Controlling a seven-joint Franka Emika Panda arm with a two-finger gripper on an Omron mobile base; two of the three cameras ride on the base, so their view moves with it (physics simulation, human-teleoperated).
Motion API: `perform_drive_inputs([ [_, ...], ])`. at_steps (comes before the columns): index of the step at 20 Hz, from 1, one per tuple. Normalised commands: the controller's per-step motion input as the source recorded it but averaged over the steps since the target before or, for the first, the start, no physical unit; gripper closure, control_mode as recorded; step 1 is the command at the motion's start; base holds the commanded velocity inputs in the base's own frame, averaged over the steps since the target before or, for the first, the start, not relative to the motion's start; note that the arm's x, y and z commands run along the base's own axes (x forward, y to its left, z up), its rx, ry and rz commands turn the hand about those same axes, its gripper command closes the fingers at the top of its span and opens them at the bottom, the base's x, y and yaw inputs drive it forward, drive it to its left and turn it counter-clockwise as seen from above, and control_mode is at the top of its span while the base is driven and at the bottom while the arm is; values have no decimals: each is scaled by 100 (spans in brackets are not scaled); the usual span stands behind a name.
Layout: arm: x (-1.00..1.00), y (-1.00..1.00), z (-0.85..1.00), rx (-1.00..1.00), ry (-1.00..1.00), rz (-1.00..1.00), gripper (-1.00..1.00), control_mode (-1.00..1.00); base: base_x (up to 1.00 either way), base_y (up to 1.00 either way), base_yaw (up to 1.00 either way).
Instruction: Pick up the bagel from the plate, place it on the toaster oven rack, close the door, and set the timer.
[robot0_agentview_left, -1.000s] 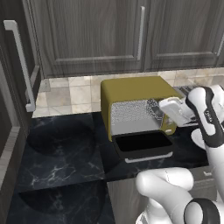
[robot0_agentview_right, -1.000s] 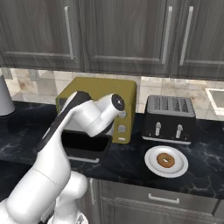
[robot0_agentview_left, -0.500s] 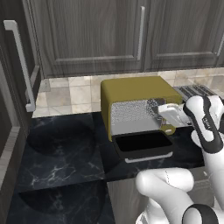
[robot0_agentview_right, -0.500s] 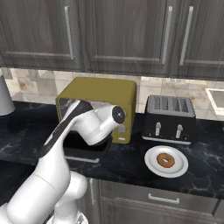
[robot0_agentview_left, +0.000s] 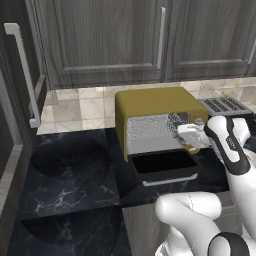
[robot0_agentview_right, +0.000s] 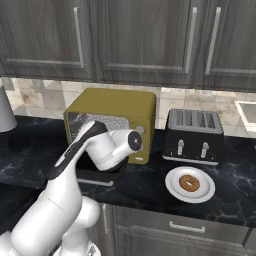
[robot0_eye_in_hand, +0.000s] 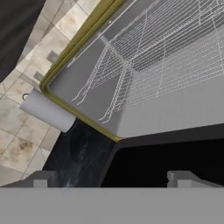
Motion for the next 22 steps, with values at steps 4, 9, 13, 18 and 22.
perform_drive_inputs([
  [4,24,0,-14,4,0,0,-100,-100,0,0,0],
  [9,26,2,-7,3,0,0,-100,-100,0,0,0],
  [13,25,0,-7,2,0,-1,-100,-100,0,0,0],
  [18,22,1,-12,0,0,-2,-100,-100,0,0,0],
  [22,16,6,-16,0,0,-2,-100,-100,0,0,0],
])
